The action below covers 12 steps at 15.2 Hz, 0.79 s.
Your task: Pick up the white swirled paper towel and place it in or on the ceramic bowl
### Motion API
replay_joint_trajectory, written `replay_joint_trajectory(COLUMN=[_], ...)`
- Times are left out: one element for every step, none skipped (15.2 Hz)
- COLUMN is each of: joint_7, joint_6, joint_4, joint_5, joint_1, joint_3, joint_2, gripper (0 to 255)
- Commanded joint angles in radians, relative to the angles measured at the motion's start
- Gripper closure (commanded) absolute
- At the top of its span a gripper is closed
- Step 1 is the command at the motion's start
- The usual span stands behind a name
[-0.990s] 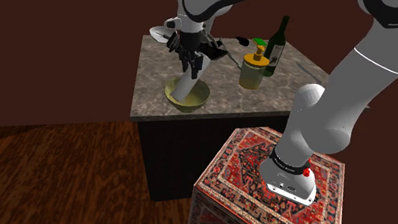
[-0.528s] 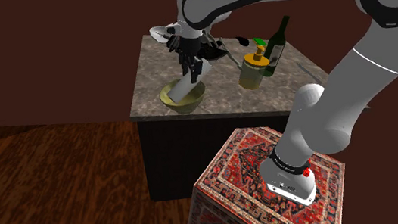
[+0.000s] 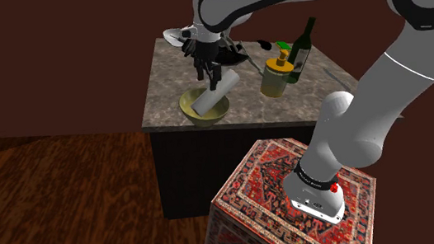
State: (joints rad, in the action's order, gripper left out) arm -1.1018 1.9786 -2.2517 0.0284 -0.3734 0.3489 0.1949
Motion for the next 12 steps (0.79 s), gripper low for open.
replay_joint_trajectory(joint_7=[0.0, 0.002, 0.003, 0.004, 0.004, 0.004, 0.004, 0.004, 0.004, 0.004, 0.004, 0.004], joint_6=[0.0, -0.035, -0.069, -0.103, -0.129, -0.129, -0.129, -0.129, -0.129, -0.129, -0.129, -0.129], joint_4=[0.0, 0.027, 0.055, 0.085, 0.109, 0.109, 0.108, 0.109, 0.109, 0.109, 0.109, 0.109], joint_5=[0.0, 0.002, 0.003, 0.004, 0.005, 0.005, 0.005, 0.005, 0.005, 0.005, 0.005, 0.005], joint_1=[0.0, 0.0, 0.0, 0.0, 0.0, 0.0, 0.0, 0.0, 0.0, 0.0, 0.0, 0.0], joint_3=[0.0, -0.001, -0.003, -0.004, -0.005, -0.005, -0.005, -0.005, -0.005, -0.005, -0.005, -0.005], joint_2=[0.0, 0.008, 0.014, 0.019, 0.022, 0.022, 0.022, 0.022, 0.022, 0.022, 0.022, 0.022], gripper=[0, 0, 0, 0, 0, 0, 0, 0, 0, 0, 0, 0])
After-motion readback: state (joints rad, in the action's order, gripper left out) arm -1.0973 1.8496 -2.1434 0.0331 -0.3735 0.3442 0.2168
